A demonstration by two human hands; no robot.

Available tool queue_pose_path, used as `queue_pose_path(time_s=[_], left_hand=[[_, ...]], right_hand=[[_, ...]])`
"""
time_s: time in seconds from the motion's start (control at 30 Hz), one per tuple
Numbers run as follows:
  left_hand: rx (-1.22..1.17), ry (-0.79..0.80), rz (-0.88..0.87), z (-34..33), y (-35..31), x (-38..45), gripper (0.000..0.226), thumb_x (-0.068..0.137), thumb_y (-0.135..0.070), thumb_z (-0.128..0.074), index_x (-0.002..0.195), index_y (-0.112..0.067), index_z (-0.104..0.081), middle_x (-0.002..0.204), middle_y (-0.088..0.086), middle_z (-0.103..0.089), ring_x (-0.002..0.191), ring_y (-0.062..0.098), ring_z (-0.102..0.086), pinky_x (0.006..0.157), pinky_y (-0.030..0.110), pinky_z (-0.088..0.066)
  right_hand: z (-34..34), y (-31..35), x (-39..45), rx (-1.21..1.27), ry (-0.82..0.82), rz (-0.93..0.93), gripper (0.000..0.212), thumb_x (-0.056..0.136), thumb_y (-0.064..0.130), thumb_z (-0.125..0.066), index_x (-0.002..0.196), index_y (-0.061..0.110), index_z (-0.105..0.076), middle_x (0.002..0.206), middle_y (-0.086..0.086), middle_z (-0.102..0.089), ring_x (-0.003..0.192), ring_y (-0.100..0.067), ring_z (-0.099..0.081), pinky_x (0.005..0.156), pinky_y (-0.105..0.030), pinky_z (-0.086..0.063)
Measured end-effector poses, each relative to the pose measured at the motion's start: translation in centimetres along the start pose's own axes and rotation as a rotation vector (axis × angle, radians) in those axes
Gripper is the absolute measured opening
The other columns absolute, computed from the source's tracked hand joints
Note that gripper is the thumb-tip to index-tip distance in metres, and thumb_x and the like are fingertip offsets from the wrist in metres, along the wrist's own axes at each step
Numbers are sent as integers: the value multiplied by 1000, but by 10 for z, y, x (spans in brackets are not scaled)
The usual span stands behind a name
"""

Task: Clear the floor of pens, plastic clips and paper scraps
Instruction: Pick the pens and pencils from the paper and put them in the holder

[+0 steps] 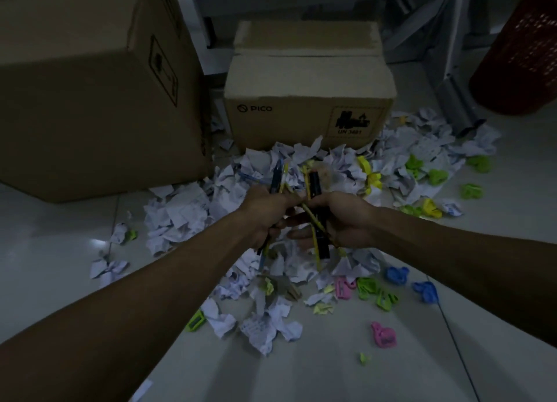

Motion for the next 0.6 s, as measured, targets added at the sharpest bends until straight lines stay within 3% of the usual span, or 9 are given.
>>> queue_pose_path(time_s=[0.07,0.17,0.3,0.4,0.5,0.6], left_hand=[[3,-27,-71,-5,-4,1,24,88,-24,-69,89,-4,-56,69,12,-50,33,13,-26,39,19,-25],[76,9,-140,-9,-8,4,27,84,-27,-73,84,-7,-56,63,12,-42,35,14,-23,38,19,-24],[218,109,-232,-9,-17,9,32,86,-32,-70,71,-7,-58,56,8,-45,38,16,-27,41,23,-27],[540,-104,-446,13,-35,27,35,89,-24,-67,64,-5,-54,52,8,-39,49,26,-46,52,34,-39],[1085,-319,-533,37,-37,50,25,90,-25,-63,93,0,-64,85,20,-61,81,38,-60,62,38,-42],[1245,-270,-529,36,-32,58,24,87,-20,-63,103,-2,-57,105,19,-59,98,39,-58,73,40,-46]], right_hand=[[3,-4,-2,46,16,-4,32,105,27,-37,114,4,-57,89,-14,-70,79,-31,-68,77,-45,-56],[13,-5,-10,112,2,65,23,104,25,-40,112,10,-54,70,-7,-58,54,-20,-54,55,-33,-50],[28,-5,-19,153,55,117,17,101,18,-43,110,11,-55,71,-4,-49,54,-16,-44,50,-27,-44],[43,-6,-24,161,17,114,22,101,10,-42,116,7,-57,75,-4,-54,60,-18,-49,54,-30,-47],[58,-11,-27,208,-65,113,11,100,6,-43,102,11,-53,78,-7,-54,62,-22,-49,63,-36,-44],[68,-19,-27,233,-115,100,10,98,5,-43,94,13,-46,73,-8,-50,55,-21,-44,61,-37,-40]])
Point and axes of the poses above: each hand's wrist, its own x-axis towards the middle knuckle, its own z-axis out of the back of the hand, y = z × x, the point moved 5 cm from there along x, towards the middle knuckle
